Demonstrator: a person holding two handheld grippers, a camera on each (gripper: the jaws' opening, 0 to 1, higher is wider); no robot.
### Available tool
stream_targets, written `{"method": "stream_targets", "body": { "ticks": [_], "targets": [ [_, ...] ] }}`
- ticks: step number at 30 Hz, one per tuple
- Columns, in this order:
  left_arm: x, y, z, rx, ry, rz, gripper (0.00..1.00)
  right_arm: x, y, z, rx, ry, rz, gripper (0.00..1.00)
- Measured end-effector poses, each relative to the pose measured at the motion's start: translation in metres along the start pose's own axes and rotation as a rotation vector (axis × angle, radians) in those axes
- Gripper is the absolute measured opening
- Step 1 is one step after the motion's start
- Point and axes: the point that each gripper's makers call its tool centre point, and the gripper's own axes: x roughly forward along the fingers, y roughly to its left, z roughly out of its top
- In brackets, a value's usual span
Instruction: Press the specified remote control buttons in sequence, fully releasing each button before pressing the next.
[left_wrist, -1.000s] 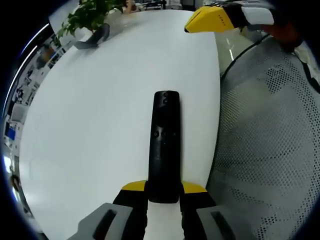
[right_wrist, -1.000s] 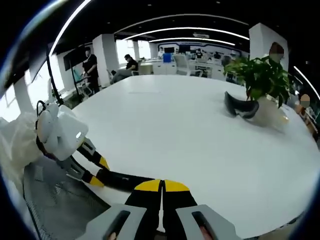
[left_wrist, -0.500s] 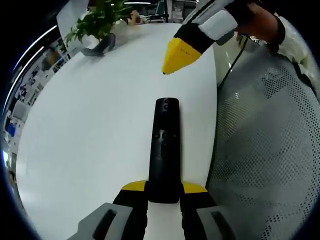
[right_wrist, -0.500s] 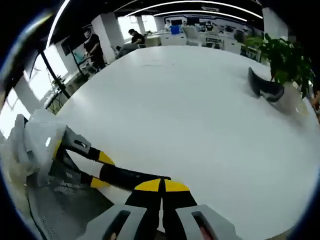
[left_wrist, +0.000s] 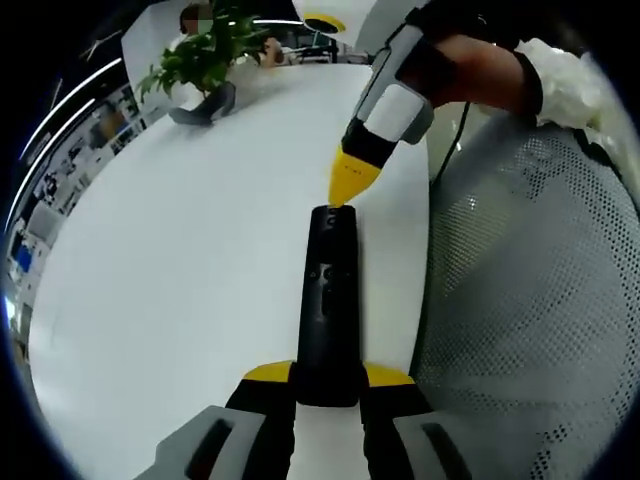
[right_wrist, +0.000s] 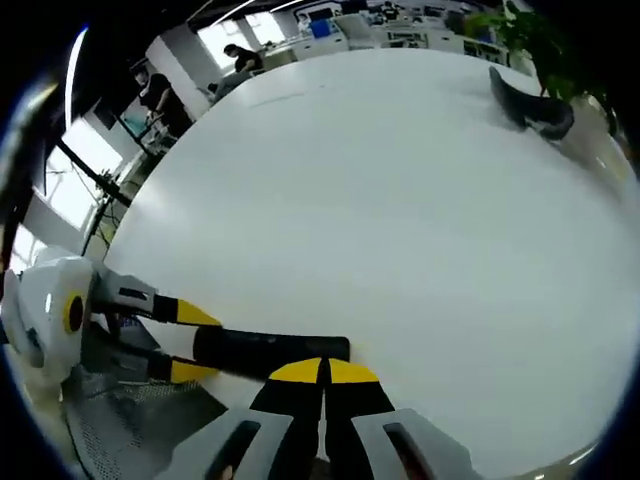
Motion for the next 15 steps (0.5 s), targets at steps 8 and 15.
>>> {"method": "stream_targets", "body": {
  "ticks": [8, 15],
  "targets": [
    [-0.0003, -0.0038, 0.0009, -0.006, -0.026, 0.001, 0.23, 0.0047, -0.0029, 0.0037, -0.032, -0.003, -0.013, 0.0],
    [-0.0004, -0.004, 0.0013, -0.014, -0.045, 0.005, 0.24, 0.0011, -0.0034, 0.0004, 0.007, -0.003, 0.002, 0.0]
  ]
}}
